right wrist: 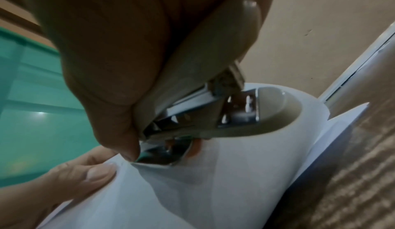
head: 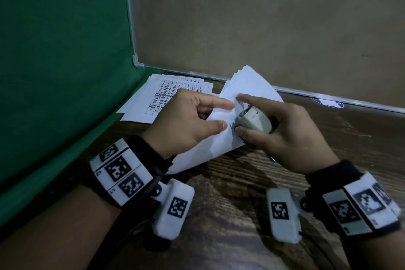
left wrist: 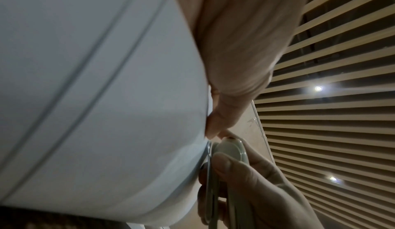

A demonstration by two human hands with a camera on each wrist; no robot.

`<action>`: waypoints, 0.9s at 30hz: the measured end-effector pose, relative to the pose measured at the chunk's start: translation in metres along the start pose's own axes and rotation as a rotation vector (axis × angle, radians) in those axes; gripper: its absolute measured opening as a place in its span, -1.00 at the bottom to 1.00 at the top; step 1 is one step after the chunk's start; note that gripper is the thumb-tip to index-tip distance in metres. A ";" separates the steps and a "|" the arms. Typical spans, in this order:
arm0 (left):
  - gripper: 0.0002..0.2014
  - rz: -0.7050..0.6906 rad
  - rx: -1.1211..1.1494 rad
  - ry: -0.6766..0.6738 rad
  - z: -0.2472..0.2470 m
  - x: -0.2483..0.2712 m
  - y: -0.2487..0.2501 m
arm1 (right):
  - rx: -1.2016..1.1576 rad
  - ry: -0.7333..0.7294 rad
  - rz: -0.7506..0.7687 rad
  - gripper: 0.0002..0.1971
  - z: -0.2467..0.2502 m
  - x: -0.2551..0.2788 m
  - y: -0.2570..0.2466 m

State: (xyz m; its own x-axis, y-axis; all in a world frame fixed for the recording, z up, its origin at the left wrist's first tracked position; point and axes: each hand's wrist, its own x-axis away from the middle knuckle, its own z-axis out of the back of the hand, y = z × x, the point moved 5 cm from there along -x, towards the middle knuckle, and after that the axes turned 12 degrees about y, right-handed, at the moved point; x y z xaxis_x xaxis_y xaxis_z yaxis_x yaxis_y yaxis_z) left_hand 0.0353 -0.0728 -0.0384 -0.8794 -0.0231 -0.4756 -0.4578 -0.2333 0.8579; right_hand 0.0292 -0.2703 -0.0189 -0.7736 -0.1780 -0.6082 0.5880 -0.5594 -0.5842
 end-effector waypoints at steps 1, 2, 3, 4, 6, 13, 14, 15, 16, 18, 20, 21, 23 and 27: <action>-0.62 0.001 0.002 0.004 0.000 0.000 0.001 | 0.009 0.002 0.005 -0.44 0.000 0.000 -0.001; -0.62 -0.001 0.006 0.010 0.000 0.001 0.001 | 0.016 0.005 0.007 -0.43 0.000 -0.001 -0.001; -0.61 -0.003 0.004 0.018 0.000 0.001 0.002 | 0.025 0.007 0.010 -0.43 0.000 -0.001 -0.001; -0.61 -0.005 0.000 0.024 -0.001 0.002 0.003 | 0.036 0.009 0.015 -0.42 0.000 -0.001 -0.002; -0.62 0.004 -0.005 0.032 -0.001 0.002 0.003 | 0.066 0.011 0.032 -0.41 0.001 -0.001 -0.003; -0.62 0.033 -0.017 0.036 -0.002 0.003 0.002 | 0.109 0.001 0.072 -0.42 -0.003 0.001 -0.009; -0.62 0.034 -0.014 0.035 -0.002 0.004 0.002 | 0.117 0.000 0.075 -0.42 -0.003 0.001 -0.010; -0.62 0.035 -0.010 0.036 -0.002 0.004 0.002 | 0.125 0.004 0.076 -0.42 -0.003 0.001 -0.010; -0.62 0.038 -0.008 0.037 -0.002 0.004 0.003 | 0.130 0.011 0.075 -0.42 -0.002 0.001 -0.010; -0.62 0.050 0.000 0.038 -0.003 0.004 0.003 | 0.133 0.027 0.065 -0.42 -0.001 0.000 -0.009; -0.62 0.064 0.006 0.039 -0.004 0.005 0.002 | 0.132 0.021 0.051 -0.41 -0.001 0.000 -0.007; -0.62 0.070 0.007 0.040 -0.005 0.005 0.002 | 0.136 0.017 0.052 -0.41 -0.001 0.000 -0.007; -0.62 0.080 0.017 0.042 -0.005 0.006 0.001 | 0.157 0.021 0.070 -0.40 -0.001 0.001 -0.008; -0.62 0.097 0.034 0.039 -0.005 0.006 0.001 | 0.181 0.044 0.110 -0.42 0.000 0.001 -0.011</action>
State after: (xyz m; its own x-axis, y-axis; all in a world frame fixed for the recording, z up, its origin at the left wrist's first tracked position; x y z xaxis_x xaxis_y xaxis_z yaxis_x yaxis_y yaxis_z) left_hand 0.0301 -0.0784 -0.0419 -0.9143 -0.0821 -0.3967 -0.3756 -0.1949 0.9061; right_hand 0.0222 -0.2641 -0.0136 -0.6933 -0.2127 -0.6885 0.6136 -0.6753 -0.4092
